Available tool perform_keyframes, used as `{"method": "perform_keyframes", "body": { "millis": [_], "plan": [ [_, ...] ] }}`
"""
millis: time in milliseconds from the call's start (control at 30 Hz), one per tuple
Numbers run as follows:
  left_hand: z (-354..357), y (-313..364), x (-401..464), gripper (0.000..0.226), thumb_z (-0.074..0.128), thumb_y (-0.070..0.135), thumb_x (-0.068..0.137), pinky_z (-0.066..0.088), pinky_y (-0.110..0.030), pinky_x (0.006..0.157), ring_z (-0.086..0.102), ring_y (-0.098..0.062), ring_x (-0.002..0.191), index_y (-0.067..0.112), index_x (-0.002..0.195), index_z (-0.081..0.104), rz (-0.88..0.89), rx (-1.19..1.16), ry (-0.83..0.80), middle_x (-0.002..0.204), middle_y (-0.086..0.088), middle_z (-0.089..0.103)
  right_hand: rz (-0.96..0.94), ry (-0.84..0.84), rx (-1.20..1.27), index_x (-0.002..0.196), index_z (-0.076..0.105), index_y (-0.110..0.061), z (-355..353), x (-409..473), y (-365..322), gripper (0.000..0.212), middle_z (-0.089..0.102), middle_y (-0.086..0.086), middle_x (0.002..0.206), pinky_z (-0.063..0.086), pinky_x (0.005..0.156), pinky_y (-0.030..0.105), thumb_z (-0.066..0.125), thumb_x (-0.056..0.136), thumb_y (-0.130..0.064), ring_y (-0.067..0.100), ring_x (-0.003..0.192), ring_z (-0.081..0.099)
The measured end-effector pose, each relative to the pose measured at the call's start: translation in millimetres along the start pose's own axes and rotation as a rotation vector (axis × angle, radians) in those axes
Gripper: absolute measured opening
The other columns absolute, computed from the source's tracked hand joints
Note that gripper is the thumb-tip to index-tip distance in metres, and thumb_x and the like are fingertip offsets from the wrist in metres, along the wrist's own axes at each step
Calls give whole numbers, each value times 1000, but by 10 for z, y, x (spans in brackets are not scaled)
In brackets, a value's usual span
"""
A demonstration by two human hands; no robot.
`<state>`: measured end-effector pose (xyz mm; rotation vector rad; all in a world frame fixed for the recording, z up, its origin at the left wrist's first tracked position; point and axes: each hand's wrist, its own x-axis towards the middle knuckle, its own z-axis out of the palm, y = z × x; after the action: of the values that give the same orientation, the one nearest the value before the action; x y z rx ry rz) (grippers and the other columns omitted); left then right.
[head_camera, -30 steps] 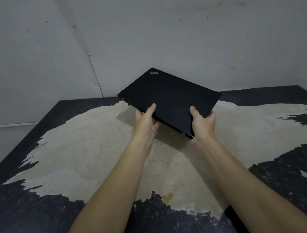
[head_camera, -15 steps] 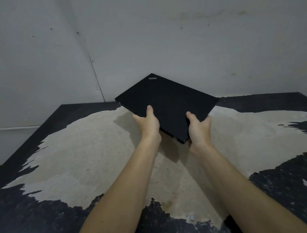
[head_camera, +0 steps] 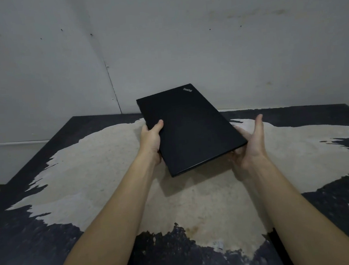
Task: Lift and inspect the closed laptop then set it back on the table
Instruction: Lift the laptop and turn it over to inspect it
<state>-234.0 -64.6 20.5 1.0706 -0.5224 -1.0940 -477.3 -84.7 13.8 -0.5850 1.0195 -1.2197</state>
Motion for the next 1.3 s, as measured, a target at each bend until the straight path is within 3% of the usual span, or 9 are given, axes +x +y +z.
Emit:
{"method": "perform_keyframes", "body": {
  "millis": [133, 267, 367, 567, 733, 900, 1100, 1200, 1300],
  "plan": [
    [-95, 55, -26, 16, 67, 19, 98, 63, -40, 56, 80, -26, 77, 19, 114, 67, -58, 29, -76, 93, -8, 83, 28, -94, -79, 131, 71, -7, -119, 32, -101, 109, 76, 19, 129, 54, 102, 58, 32, 80, -96, 43, 114, 74],
    [-173, 79, -34, 26, 68, 22, 97, 61, -34, 50, 79, -24, 70, 13, 121, 68, -112, 98, -133, 85, -6, 83, 66, -200, -151, 139, 66, -6, -107, -9, -125, 106, 70, 23, 137, 55, 100, 53, 33, 86, -92, 46, 125, 67],
    [-222, 85, -38, 32, 68, 22, 97, 61, -31, 51, 78, -23, 67, 8, 126, 68, -162, 156, -170, 83, -8, 82, 108, -241, -155, 137, 69, -7, -81, -20, -119, 98, 76, 17, 110, 59, 72, 38, 42, 87, -87, 37, 91, 74],
    [-309, 71, -22, 30, 64, 18, 98, 64, -32, 62, 77, -22, 71, 11, 127, 67, -196, 289, -307, 88, -7, 81, 140, -317, -218, 123, 79, -13, -152, 144, -70, 81, 56, 0, 72, 43, 51, 30, 58, 82, -80, 20, 59, 50],
    [-314, 70, -38, 26, 64, 19, 98, 63, -30, 62, 78, -21, 75, 14, 123, 69, -238, 350, -401, 94, -7, 82, 195, -328, -165, 120, 82, -22, -153, 111, 46, 60, 81, 8, 121, 56, 105, 51, 81, 76, -62, 30, 112, 77],
    [-258, 159, -26, 24, 65, 21, 98, 64, -32, 68, 79, -23, 81, 14, 120, 72, -262, 423, -450, 100, -8, 82, 241, -306, -206, 115, 84, -11, -198, 75, 41, 47, 83, 12, 110, 66, 81, 39, 82, 80, -41, 28, 91, 82],
    [-241, 280, -53, 50, 62, 29, 94, 43, -46, 111, 61, -36, 117, 2, 137, 61, -267, 203, -457, 136, -22, 63, 157, -314, -50, 101, 83, -7, -138, 59, 13, 28, 85, 12, 95, 65, 60, 33, 64, 98, -26, 25, 78, 83],
    [-286, 329, -21, 75, 46, 48, 98, 21, -45, 125, 42, -40, 139, -6, 150, 43, -330, 12, -424, 152, -23, 45, 109, -299, 19, 107, 81, -6, -110, 46, 6, 29, 84, 11, 99, 66, 65, 33, 61, 99, -26, 25, 82, 82],
    [-328, 261, -70, 82, 41, 64, 98, 25, -47, 124, 38, -35, 149, 2, 151, 44, -352, -215, -373, 162, -19, 40, 67, -267, 96, 113, 78, -8, -63, 40, 25, 29, 84, 9, 103, 66, 72, 32, 61, 100, -27, 23, 85, 82]
  ]
}}
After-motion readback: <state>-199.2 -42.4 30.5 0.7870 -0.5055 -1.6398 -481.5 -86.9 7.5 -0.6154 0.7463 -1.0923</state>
